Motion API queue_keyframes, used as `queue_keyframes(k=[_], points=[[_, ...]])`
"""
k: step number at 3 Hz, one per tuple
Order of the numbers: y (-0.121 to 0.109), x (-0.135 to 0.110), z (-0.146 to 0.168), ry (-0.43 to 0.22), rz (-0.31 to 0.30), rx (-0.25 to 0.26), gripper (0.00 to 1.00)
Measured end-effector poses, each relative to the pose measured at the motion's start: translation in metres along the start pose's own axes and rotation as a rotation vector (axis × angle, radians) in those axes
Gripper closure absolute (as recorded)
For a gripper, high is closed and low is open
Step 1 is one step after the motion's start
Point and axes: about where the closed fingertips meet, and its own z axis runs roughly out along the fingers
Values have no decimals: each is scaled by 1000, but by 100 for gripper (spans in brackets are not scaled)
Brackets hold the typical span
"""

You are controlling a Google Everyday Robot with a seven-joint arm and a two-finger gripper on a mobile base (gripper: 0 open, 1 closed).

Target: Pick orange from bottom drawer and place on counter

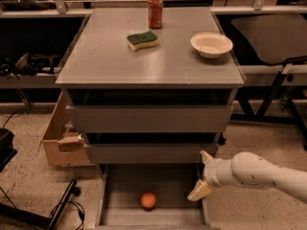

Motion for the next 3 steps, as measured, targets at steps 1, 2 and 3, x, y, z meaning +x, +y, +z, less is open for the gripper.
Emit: queue_keyframes(k=[1, 2, 3], points=[[10, 15, 62, -51, 20, -26, 0], [14, 17, 65, -51, 25, -34, 0], [19, 23, 87, -51, 34, -69, 0]])
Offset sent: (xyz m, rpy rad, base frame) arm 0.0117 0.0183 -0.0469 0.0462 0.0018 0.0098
